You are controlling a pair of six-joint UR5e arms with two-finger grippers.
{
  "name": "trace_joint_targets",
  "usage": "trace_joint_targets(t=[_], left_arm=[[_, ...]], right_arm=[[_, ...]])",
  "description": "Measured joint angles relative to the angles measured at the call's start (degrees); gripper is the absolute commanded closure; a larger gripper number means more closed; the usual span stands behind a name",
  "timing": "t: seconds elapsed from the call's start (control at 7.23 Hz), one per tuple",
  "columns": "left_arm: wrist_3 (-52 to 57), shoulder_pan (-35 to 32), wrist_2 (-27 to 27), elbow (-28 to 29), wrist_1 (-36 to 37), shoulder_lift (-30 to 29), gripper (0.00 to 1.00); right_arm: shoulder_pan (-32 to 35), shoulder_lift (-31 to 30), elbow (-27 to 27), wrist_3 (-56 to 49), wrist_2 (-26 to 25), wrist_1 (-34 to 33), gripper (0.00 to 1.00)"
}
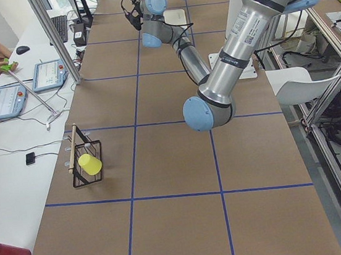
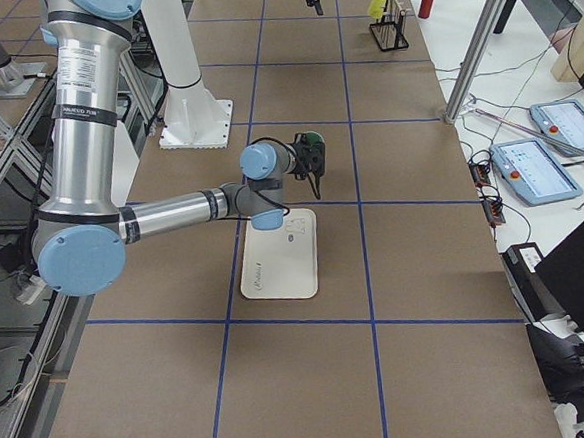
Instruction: Left arm grabs green cup and hands to right arm on tray
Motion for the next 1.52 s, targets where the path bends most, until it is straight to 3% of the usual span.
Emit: trace_joint_targets(t=[0.42,0.83,1.25,1.52], left_arm=[[12.67,-1.26,-0.13,-0.79,14.15,-0.14,0.00],[20.56,-2.40,0.26,-1.02,23.63,-0.06,0.00],[21.82,-2.41,0.31,-0.56,24.97,-0.02,0.00],[21.92,-2.37,0.33,-0.36,25.02,-0.13,0.00]], right_arm=[[5.94,-5.83,1.72,-19.41,0.95,-17.42,1.00],[5.98,-8.83,5.16,-26.31,-0.02,-32.37,1.00],[2.02,-10.82,4.73,-29.66,-3.26,-34.03,1.00],[-1.87,-11.29,4.30,-29.73,-6.74,-31.71,1.00]])
